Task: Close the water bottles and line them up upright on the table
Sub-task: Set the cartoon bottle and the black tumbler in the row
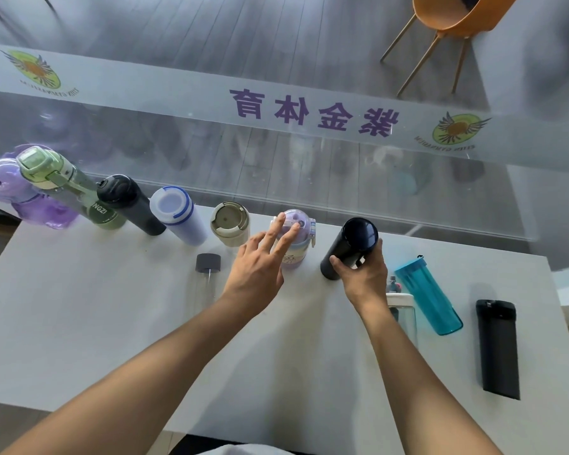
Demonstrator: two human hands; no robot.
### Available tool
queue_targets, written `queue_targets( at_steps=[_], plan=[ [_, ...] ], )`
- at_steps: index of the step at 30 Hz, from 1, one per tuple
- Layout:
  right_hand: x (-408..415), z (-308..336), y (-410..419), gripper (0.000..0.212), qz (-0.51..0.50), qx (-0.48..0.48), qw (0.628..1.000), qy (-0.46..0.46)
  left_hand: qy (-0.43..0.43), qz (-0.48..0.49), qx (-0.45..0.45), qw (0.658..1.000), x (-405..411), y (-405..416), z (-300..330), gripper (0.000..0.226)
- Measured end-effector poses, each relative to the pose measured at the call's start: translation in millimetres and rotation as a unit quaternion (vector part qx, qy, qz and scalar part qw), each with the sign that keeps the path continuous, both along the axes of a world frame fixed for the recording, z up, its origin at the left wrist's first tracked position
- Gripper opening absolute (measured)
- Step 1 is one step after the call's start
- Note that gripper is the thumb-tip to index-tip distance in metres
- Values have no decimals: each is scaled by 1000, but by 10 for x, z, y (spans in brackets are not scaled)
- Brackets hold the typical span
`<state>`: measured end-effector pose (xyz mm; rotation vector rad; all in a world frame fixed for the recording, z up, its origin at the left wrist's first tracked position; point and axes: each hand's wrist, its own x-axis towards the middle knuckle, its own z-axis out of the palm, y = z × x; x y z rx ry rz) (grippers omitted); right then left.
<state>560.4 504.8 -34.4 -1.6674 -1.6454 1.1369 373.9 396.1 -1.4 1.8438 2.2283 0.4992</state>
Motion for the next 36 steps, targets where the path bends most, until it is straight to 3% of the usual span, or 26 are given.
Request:
queue_targets(
  at_steps=[16,20,23,27,36],
  plan=[
    [30,-158,111,79,14,14,1000,14,-19,0,10,1000,-25,1,-45,102],
    [31,-163,78,78,11,24,1000,17,-83,-13,32,996,-43,85,-56,79],
    [22,-181,92,76,5,23,1000,15,-98,36,45,994,-32,270,20,63],
    [29,-216,90,80,5,19,999,29,-106,60,24,992,-102,412,42,85],
    [-13,-253,147,75,2,21,999,39,-100,50,23,993,-105,448,-26,85]
  ],
)
